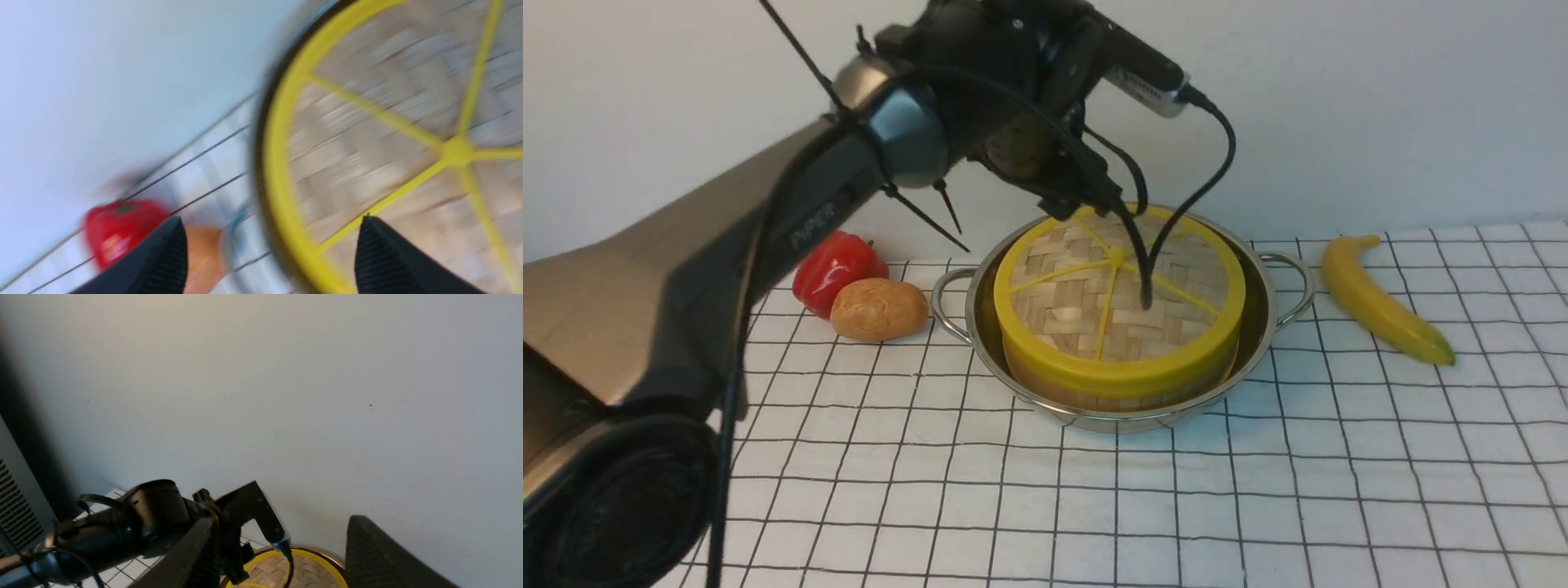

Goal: Place the steamer in the pot on the white tablecloth, and put the lid on the steamer.

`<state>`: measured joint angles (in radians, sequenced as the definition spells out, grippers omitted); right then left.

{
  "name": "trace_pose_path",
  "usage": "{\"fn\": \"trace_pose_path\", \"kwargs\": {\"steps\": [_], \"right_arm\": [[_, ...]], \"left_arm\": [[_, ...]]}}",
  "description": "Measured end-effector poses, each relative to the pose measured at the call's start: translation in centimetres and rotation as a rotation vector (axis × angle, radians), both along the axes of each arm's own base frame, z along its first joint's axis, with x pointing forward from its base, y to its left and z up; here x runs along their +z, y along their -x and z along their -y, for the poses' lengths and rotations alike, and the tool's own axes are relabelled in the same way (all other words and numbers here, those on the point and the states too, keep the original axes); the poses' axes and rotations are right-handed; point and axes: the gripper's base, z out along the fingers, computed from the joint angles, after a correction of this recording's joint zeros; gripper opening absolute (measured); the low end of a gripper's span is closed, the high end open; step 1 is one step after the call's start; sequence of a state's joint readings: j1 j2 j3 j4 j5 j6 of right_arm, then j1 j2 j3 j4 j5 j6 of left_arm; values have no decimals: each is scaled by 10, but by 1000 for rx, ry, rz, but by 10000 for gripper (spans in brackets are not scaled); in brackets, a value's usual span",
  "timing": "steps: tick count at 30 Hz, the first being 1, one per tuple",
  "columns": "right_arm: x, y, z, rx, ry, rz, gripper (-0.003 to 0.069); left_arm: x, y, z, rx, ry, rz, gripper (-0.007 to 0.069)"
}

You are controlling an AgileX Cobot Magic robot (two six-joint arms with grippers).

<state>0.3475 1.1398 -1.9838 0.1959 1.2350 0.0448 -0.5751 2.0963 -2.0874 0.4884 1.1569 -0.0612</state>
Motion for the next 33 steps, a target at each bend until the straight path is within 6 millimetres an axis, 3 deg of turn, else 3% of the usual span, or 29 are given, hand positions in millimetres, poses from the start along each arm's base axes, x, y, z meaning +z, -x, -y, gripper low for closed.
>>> {"fn": "trace_pose_path", "kwargs": {"steps": [2,6,7,9,11,15,16,17,20,26,30,33], "right_arm": [[0,-1,1,-12,9,4,417],[-6,-4,5,-58,48,-3,417],[-14,-6,6,-73,70,-24,417],[-20,-6,7,-85,87,-39,414],[-38,-8,10,-111,133,-87,395],[-81,-10,14,-141,218,-199,323],[-100,-4,17,-155,246,-240,273],[-103,-4,18,-155,248,-246,267],[-141,9,23,-163,273,-323,183],[-197,39,36,-193,216,-258,62],[-222,51,40,-198,188,-206,29],[-238,55,41,-199,173,-181,20]], "left_arm": [[8,4,-5,16,-23,4,441],[35,15,-17,23,-42,53,248],[47,20,-20,20,-25,71,130],[55,25,-22,15,-8,80,59],[70,34,-25,4,34,93,-3],[96,53,-31,-29,108,114,-22],[110,62,-35,-42,136,133,-22],[111,63,-36,-45,137,136,-22],[133,79,-45,-70,154,179,-22],[173,119,-71,-93,188,270,-22],[177,150,-91,-92,183,268,-22],[167,173,-106,-90,166,236,-22]]}}
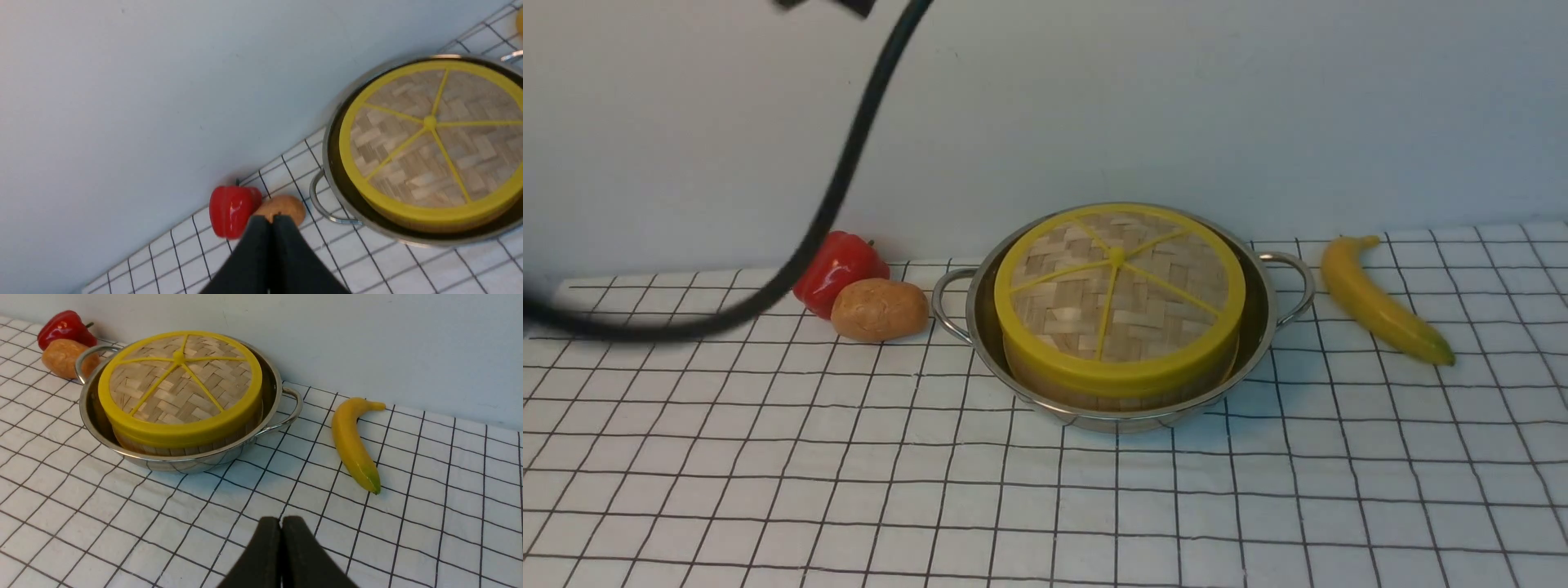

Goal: Place the steamer in the pot on the white tablecloth, and put the lid on the steamer.

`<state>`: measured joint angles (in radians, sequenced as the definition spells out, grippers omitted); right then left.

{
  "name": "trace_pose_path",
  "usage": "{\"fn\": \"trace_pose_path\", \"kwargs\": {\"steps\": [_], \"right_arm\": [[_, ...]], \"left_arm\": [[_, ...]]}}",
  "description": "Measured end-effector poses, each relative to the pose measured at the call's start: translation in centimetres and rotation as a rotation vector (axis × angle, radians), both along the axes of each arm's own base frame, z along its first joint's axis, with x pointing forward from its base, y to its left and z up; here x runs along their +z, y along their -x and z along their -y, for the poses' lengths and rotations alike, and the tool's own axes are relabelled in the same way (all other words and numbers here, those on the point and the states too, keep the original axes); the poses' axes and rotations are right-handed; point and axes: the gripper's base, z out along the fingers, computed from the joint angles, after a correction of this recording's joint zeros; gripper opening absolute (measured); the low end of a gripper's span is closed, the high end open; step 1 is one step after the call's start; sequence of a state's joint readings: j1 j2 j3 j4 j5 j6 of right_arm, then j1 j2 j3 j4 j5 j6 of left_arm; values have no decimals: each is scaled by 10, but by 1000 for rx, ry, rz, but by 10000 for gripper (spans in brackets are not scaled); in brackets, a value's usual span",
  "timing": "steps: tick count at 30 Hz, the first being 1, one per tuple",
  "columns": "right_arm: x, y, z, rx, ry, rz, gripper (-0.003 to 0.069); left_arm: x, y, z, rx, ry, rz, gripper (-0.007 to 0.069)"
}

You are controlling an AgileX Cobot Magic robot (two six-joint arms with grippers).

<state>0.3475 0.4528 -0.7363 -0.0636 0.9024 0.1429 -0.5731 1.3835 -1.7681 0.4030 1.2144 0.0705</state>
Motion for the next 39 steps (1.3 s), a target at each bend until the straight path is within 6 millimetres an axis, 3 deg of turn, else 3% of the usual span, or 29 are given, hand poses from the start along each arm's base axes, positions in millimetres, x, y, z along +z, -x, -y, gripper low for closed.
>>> {"fn": "trace_pose_path", "kwargs": {"steps": [5,9,14,18,25,39], "right_arm": [[-21,2,0,2,-6,11,18],[-34,0,0,2,7,-23,18],[-38,0,0,2,11,-33,25],[-38,0,-2,8,-7,-38,41],[-38,1,-6,29,-75,-61,62],[-37,5,-14,70,-206,-108,98]], "left_arm": [[-25,46,-29,27,10,-53,-22],[-58,94,-57,59,65,-104,-22],[-104,147,-87,93,156,-133,-22],[-136,175,-101,80,271,-68,-22],[-163,181,-101,39,356,-5,-22],[-163,182,-96,26,418,-18,-8]]}}
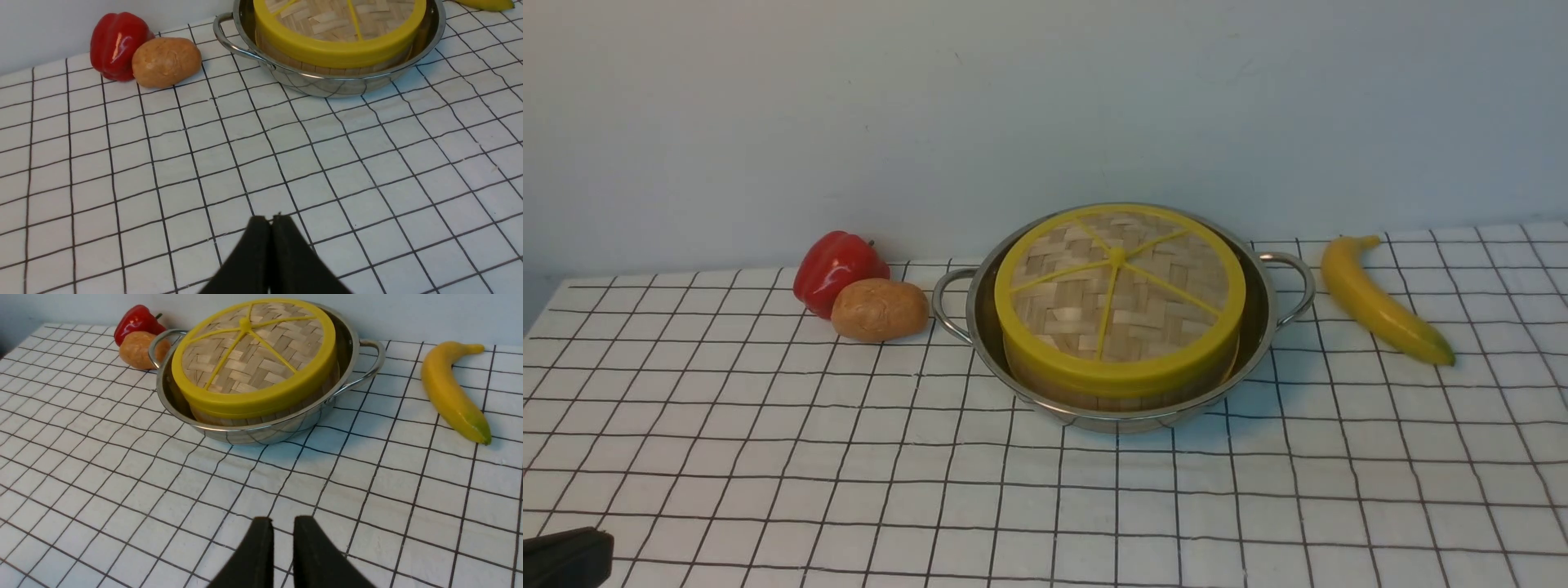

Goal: Place the steamer in the pot on the white tablecloth, and put the lid on the steamer.

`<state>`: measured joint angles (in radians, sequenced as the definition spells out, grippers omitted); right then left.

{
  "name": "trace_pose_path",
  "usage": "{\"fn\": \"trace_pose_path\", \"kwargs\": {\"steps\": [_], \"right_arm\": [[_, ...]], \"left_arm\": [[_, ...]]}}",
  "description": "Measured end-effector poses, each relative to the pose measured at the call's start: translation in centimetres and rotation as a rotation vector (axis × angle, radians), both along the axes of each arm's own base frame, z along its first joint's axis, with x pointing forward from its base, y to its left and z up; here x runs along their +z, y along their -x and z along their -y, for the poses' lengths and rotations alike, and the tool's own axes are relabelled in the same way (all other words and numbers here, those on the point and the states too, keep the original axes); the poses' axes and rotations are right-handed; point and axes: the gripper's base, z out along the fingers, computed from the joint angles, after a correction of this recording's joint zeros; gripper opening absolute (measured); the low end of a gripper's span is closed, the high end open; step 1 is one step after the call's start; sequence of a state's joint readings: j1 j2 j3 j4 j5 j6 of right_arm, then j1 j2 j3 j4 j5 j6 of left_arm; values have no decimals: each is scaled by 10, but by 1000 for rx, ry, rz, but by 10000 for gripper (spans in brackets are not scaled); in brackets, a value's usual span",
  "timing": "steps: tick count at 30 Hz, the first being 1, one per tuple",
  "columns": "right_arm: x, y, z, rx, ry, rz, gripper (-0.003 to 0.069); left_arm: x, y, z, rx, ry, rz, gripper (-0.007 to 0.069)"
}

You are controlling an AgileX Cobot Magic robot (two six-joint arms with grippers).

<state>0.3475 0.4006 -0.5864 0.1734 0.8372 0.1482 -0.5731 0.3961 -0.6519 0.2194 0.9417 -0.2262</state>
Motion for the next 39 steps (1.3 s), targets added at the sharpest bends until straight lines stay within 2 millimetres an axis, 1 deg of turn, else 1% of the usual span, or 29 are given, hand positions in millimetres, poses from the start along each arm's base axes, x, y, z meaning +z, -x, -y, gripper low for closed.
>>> {"fn": "trace_pose_path", "kwargs": {"steps": [6,9,10,14,15,17,18,19,21,22,27,36,39], "right_arm": [[0,0,0,1,-4,-1,115],[0,0,0,1,-4,-1,126],[0,0,0,1,-4,-1,131],[0,0,0,1,-4,-1,142],[0,0,0,1,-4,-1,149],[0,0,0,1,-4,-1,157],[0,0,0,1,-4,-1,164],[0,0,0,1,-4,-1,165],[0,0,0,1,-4,-1,173],[0,0,0,1,-4,-1,176],[0,0,0,1,-4,-1,196],[0,0,0,2,-7,-2,236],[0,0,0,2,-7,-2,237]], "left_arm": [[-1,-4,-2,19,-34,42,-8],[-11,-14,-4,89,-63,128,0],[-17,-20,-5,123,-67,179,1],[-44,-30,-10,214,-62,243,1],[-64,-30,-13,263,-55,242,1],[-82,-26,-19,334,-35,246,1],[-99,-19,-24,398,-17,247,6],[-101,-18,-24,406,-15,247,7],[-119,-7,-29,481,0,272,12],[-124,-5,-30,496,3,276,12],[-137,6,-34,565,16,309,22],[-139,7,-34,566,14,303,36],[-139,7,-34,566,14,303,43]]}}
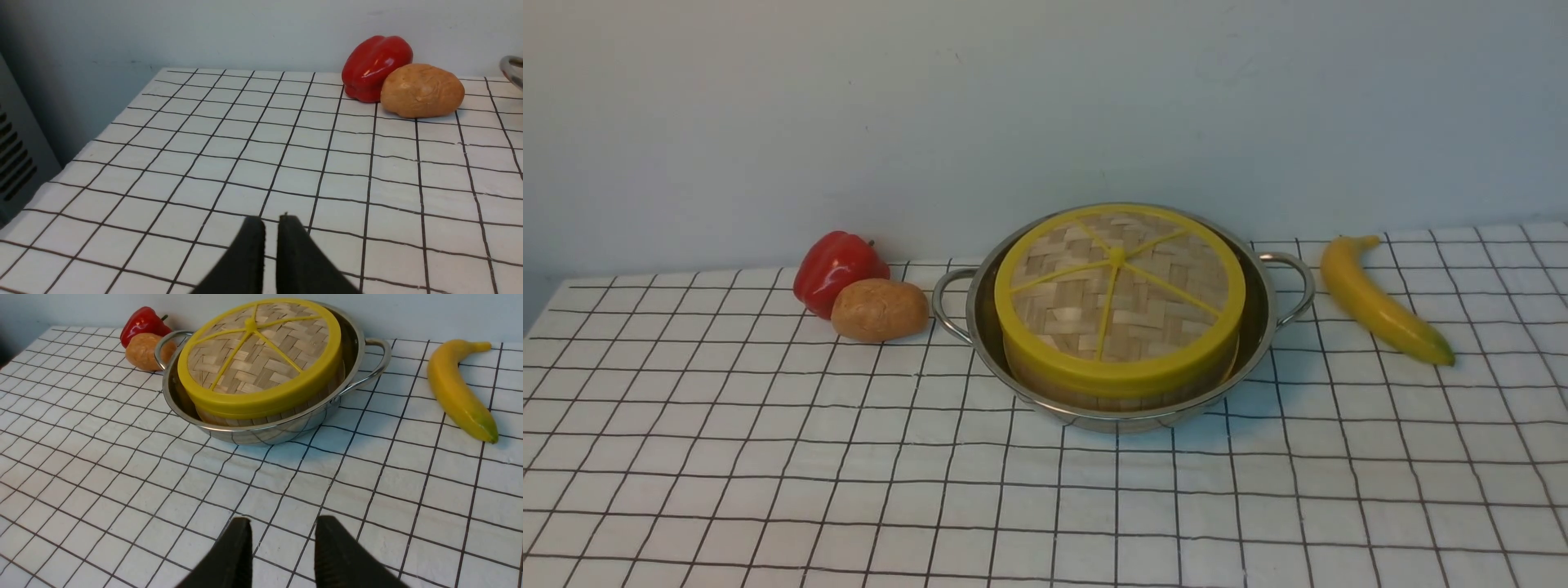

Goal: Place the steamer in the pot on the white tablecloth, and put the lid on the steamer.

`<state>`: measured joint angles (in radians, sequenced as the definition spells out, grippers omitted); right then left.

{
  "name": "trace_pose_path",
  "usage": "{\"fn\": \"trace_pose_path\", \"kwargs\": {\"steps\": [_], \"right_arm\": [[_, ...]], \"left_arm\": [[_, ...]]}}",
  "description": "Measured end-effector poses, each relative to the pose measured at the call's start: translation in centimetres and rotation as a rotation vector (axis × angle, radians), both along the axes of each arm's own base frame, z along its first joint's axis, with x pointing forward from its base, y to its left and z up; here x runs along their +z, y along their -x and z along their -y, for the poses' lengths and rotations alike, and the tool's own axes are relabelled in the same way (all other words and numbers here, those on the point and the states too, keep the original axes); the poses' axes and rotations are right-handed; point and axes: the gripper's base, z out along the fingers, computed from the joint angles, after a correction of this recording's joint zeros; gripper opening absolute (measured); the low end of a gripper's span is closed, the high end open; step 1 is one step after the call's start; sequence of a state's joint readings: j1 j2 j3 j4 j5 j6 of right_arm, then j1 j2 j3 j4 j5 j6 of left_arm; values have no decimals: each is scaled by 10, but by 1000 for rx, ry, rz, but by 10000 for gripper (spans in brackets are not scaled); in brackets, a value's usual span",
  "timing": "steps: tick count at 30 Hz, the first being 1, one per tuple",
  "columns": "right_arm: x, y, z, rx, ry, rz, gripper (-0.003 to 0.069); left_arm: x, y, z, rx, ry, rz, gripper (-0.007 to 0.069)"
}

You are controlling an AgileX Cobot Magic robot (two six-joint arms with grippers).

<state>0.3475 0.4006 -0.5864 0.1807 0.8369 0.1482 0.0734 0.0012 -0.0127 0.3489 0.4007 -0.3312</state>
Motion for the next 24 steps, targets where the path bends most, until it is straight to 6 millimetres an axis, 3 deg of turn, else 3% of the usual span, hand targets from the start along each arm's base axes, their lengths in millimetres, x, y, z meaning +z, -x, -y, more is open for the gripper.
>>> {"fn": "trace_pose_path", "kwargs": {"steps": [15,20,24], "right_arm": [[0,0,0,1,8,3,242],[-2,2,12,-82,102,118,242],[-19,7,24,-234,137,269,242]], "left_arm": [[0,0,0,0,0,0,64],[0,0,0,0,0,0,75],[0,0,0,0,0,0,85]]}}
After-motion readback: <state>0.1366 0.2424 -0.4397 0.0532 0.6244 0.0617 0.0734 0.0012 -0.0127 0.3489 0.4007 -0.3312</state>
